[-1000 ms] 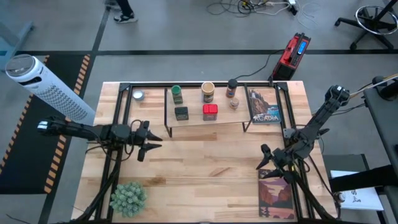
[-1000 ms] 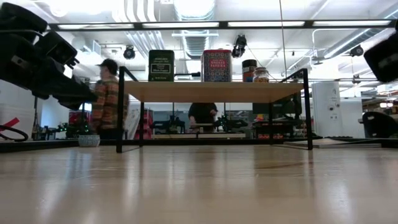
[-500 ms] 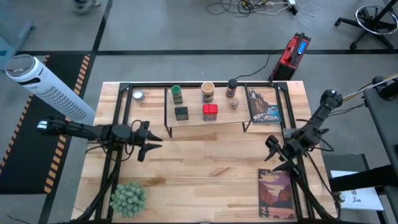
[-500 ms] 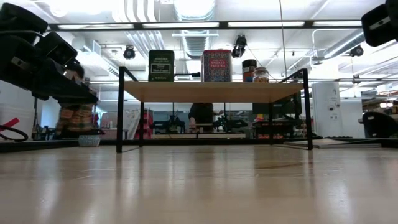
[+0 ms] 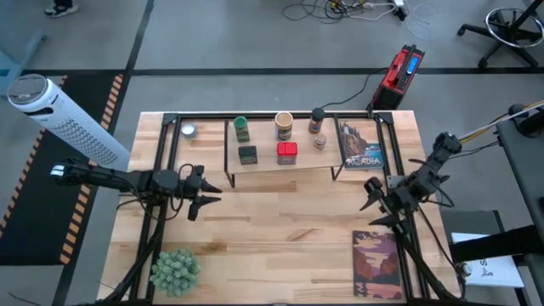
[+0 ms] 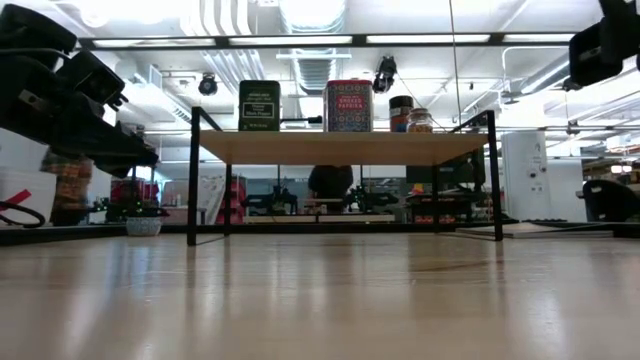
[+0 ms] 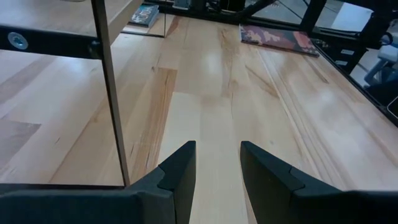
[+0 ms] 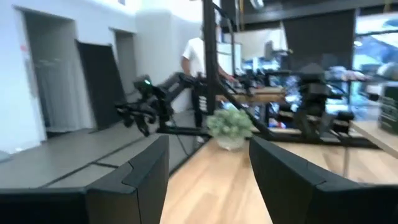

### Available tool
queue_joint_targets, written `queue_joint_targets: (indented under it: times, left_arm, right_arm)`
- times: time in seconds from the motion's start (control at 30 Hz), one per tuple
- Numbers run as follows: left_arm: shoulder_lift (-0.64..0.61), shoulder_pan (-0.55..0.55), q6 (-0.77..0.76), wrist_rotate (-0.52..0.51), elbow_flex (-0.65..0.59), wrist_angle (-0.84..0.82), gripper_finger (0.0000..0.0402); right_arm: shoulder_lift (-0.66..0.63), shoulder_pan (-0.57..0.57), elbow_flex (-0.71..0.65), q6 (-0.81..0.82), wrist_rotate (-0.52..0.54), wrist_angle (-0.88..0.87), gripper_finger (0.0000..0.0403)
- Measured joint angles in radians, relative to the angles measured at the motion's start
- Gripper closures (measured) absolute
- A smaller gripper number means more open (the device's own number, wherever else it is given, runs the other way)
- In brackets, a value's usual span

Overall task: Shelf spices
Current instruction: Return to Home Position

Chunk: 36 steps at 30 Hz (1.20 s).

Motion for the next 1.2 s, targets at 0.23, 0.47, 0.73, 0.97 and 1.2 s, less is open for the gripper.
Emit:
queue_joint_targets:
  times: [0.23,0.47,0.73,0.97,1.2]
  left_arm:
    - [0.000,0.000,0.000,0.000,0.000,0.001,0.0287]
    - [0.001,0.000,0.000,0.000,0.000,0.001,0.0287]
    - [0.000,0.000,0.000,0.000,0.000,0.002,0.0287]
    - [0.000,0.000,0.000,0.000,0.000,0.002,0.0287]
    - [0.000,0.000,0.000,0.000,0.000,0.002,0.0287]
  right_arm:
    - [0.000,-0.099,0.000,0.058,0.040,0.004,0.0204]
    - [0.000,-0.184,0.000,0.170,0.245,0.003,0.0204]
    - [0.000,-0.249,-0.001,0.139,0.235,-0.038,0.0204]
    - [0.000,-0.264,-0.001,0.111,0.235,-0.087,0.0204]
    - [0.000,-0.264,-0.001,0.001,0.236,-0.087,0.0204]
